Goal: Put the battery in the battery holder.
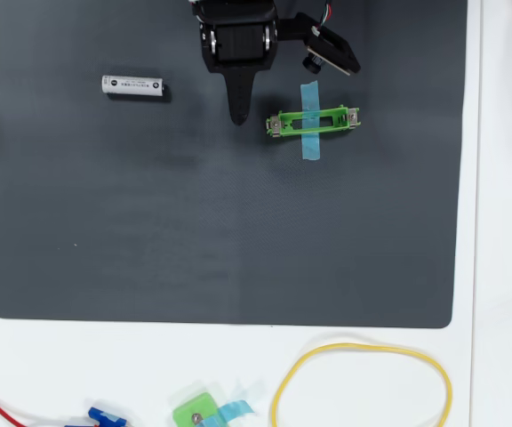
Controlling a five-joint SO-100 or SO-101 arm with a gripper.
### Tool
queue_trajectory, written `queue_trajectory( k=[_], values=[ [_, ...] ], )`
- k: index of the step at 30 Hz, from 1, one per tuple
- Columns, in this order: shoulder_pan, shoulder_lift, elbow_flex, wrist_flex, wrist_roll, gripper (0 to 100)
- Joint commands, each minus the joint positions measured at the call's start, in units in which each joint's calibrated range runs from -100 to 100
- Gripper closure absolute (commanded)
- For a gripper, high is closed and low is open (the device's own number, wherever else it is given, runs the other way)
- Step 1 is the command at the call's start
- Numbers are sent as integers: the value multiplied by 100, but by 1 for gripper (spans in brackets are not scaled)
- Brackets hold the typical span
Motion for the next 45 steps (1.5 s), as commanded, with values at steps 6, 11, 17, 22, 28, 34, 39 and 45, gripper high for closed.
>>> queue_trajectory(
  k=[6,11,17,22,28,34,39,45],
  values=[
    [91,299,-307,-9,6,100],
    [112,2892,-2404,104,241,100],
    [-44,3378,-5276,1992,387,100],
    [-106,6082,-5858,2919,930,100],
    [797,6926,-5920,2866,1483,100],
    [1762,7873,-6299,2831,1650,100],
    [2250,8026,-6360,2421,1639,100],
    [2883,8035,-6343,1879,1571,100]
  ],
)
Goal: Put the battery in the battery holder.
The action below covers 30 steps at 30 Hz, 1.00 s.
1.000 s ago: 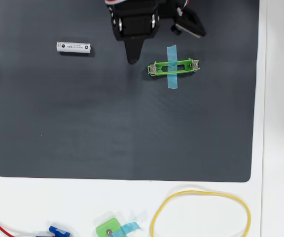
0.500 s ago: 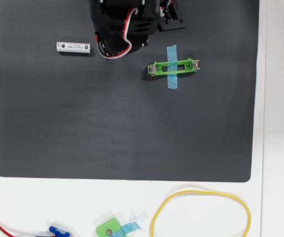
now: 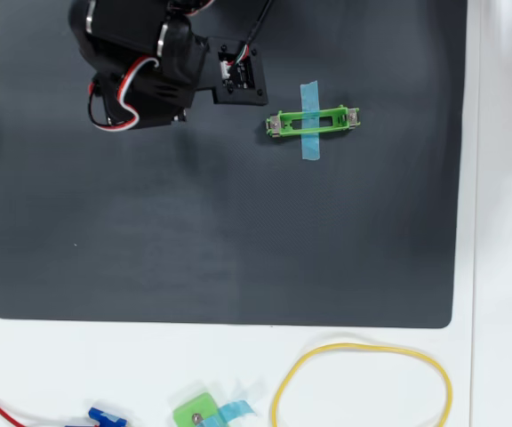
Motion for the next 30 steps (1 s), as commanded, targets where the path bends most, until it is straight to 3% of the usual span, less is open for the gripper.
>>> queue_trajectory(
  k=[1,5,16,30],
  values=[
    [120,-21,-209,-85,-25,100],
    [110,252,-77,-566,194,100],
    [349,482,-86,-531,481,100],
    [99,-337,434,-583,106,100]
  ],
)
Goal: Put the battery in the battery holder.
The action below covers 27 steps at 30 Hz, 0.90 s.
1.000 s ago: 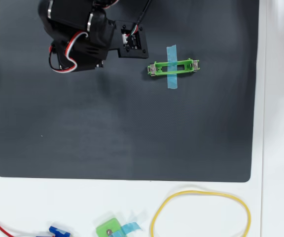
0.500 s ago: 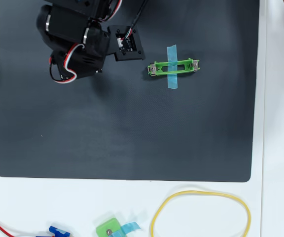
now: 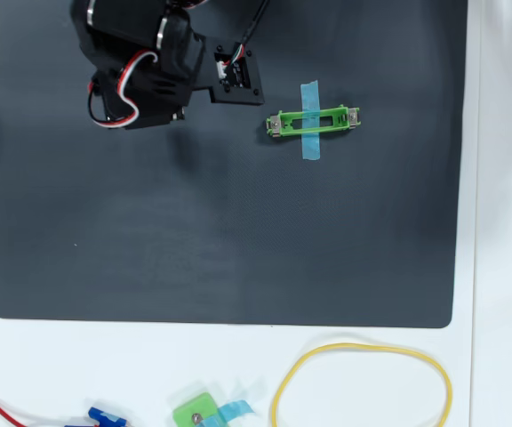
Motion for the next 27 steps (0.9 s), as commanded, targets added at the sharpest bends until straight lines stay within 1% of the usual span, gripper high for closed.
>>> queue_trajectory(
  k=[1,2,3,9,17,18,22,25,27],
  values=[
    [-24,-176,-11,-32,-29,98],
    [-24,-176,-11,-32,-34,94],
    [-24,-176,-19,-32,-34,94],
    [-232,-159,-37,12,2,93],
    [-211,-159,-107,-23,7,93],
    [-190,-159,-107,-23,13,92],
    [-169,-159,-107,-32,106,79],
    [-169,-82,-107,-32,106,76],
    [-159,353,-248,-6,106,74]
  ],
)
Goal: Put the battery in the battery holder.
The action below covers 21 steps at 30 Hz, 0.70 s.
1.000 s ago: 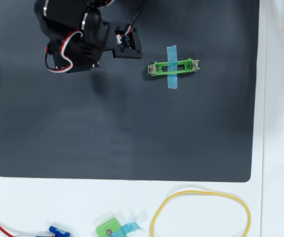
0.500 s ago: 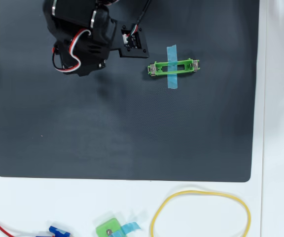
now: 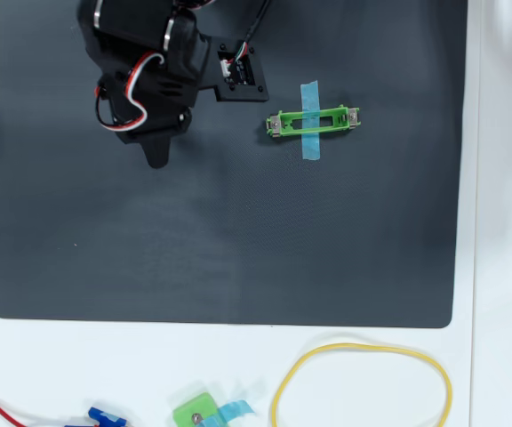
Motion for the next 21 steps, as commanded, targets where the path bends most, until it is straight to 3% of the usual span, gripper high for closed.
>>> queue_trajectory(
  k=[1,21],
  values=[
    [20,549,-363,20,24,74],
    [425,447,-231,1095,133,74]
  ],
)
